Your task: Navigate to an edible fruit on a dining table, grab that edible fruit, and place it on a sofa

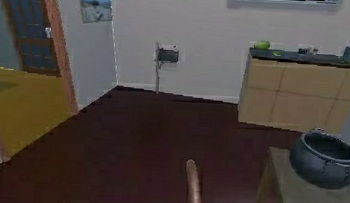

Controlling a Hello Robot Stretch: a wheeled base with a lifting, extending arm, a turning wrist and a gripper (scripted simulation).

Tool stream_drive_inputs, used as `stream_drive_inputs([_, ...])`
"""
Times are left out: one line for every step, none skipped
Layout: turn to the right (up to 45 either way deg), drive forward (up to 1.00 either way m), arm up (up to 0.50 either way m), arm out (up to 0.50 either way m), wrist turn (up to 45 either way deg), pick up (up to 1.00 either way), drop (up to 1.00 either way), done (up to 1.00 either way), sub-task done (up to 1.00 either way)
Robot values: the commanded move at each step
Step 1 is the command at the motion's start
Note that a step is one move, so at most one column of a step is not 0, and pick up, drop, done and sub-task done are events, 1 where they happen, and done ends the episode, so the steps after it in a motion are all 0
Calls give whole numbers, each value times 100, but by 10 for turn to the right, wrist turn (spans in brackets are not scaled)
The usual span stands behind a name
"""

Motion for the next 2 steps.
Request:
stream_drive_inputs([-360,0,0,0,0,0,0,0,0])
stream_drive_inputs([0,30,0,0,0,0,0,0,0])
